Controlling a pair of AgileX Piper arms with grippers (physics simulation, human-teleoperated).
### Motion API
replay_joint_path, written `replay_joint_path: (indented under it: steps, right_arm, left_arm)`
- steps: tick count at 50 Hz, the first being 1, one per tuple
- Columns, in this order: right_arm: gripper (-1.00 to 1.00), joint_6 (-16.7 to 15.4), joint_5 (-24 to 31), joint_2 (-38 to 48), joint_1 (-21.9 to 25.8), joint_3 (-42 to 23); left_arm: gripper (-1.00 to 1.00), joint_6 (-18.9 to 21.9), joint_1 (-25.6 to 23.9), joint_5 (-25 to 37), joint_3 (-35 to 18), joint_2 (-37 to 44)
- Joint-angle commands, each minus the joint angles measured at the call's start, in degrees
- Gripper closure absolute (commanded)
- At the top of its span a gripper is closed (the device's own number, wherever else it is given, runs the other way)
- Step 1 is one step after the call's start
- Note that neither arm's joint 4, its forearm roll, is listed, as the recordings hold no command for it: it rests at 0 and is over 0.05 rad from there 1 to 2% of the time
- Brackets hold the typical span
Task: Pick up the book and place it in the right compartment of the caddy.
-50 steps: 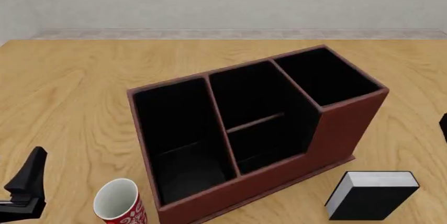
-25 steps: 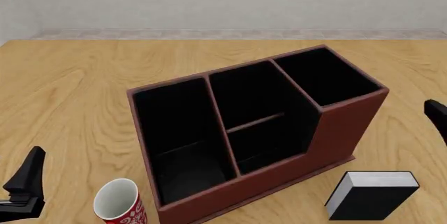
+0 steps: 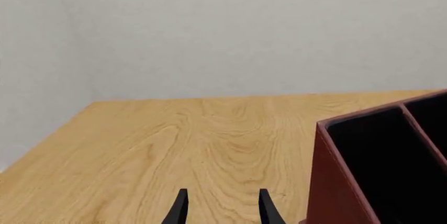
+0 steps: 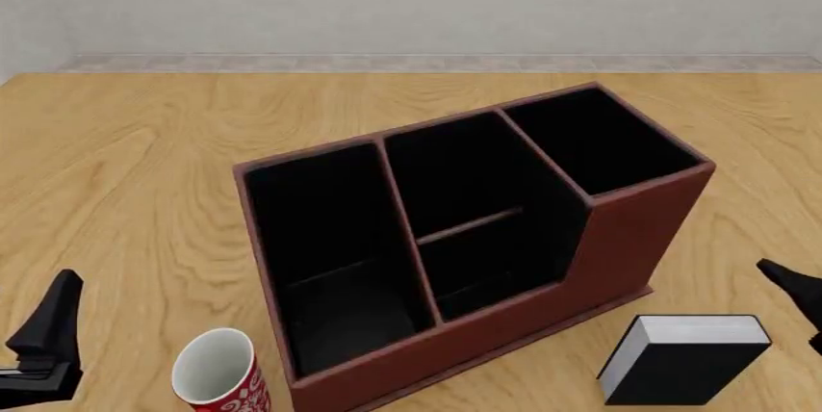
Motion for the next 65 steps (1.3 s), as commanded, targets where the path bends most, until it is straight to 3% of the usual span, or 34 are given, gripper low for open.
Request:
replay_joint_path:
  steps: [1, 6, 9, 10, 23, 27, 29, 36, 49, 55, 60, 62, 65]
  right_arm:
    - [-1.00, -13.8, 6.0, -0.1, -3.8, 0.3]
    - [-1.00, -18.5, 8.0, -0.7, -3.0, 0.6]
    - [-1.00, -18.4, 9.1, 0.3, -3.1, -0.2]
    - [-1.00, -20.5, 10.2, -0.6, -2.8, 0.7]
    - [-1.00, -23.6, 14.2, 2.9, -1.9, -4.2]
    - [-1.00, -23.0, 13.7, 5.4, -2.0, -6.0]
    - [-1.00, -24.7, 14.0, 5.4, -2.5, -4.5]
    - [-1.00, -24.1, 11.5, 8.0, -1.9, -3.0]
    - [-1.00, -23.7, 11.5, 11.1, 0.8, -1.2]
    - [-1.00, -26.4, 12.9, 10.3, -0.9, 0.1]
    - [-1.00, -26.2, 12.1, 11.2, -1.3, 0.2]
    - [-1.00, -27.5, 11.9, 10.7, -2.5, 1.2]
    - [-1.00, -26.1, 11.1, 12.0, -1.5, 0.7]
  left_arm:
    - [-1.00, 0.6, -0.1, 0.0, 0.3, 0.0]
    - [-1.00, 0.8, 0.1, 0.0, 0.3, 0.0]
    - [-1.00, 0.8, 0.1, 0.1, 0.3, 0.0]
    - [-1.00, 0.9, 0.1, 0.1, 0.3, 0.0]
    - [-1.00, 1.4, -0.3, 0.2, 0.7, -0.1]
    - [-1.00, 2.4, -0.8, -0.3, 0.7, -0.1]
    - [-1.00, 2.3, -1.0, -0.2, 0.7, -0.1]
    - [-1.00, 2.7, -1.8, -0.4, 0.7, -0.1]
    - [-1.00, 3.6, -1.8, -0.7, 0.7, -0.1]
    - [-1.00, 3.8, -1.0, -0.7, 0.7, -0.1]
    - [-1.00, 4.0, -1.3, -0.7, 0.7, -0.1]
    - [-1.00, 4.0, -1.1, -0.7, 0.7, -0.1]
    - [-1.00, 4.0, -0.4, -0.5, 0.7, -0.1]
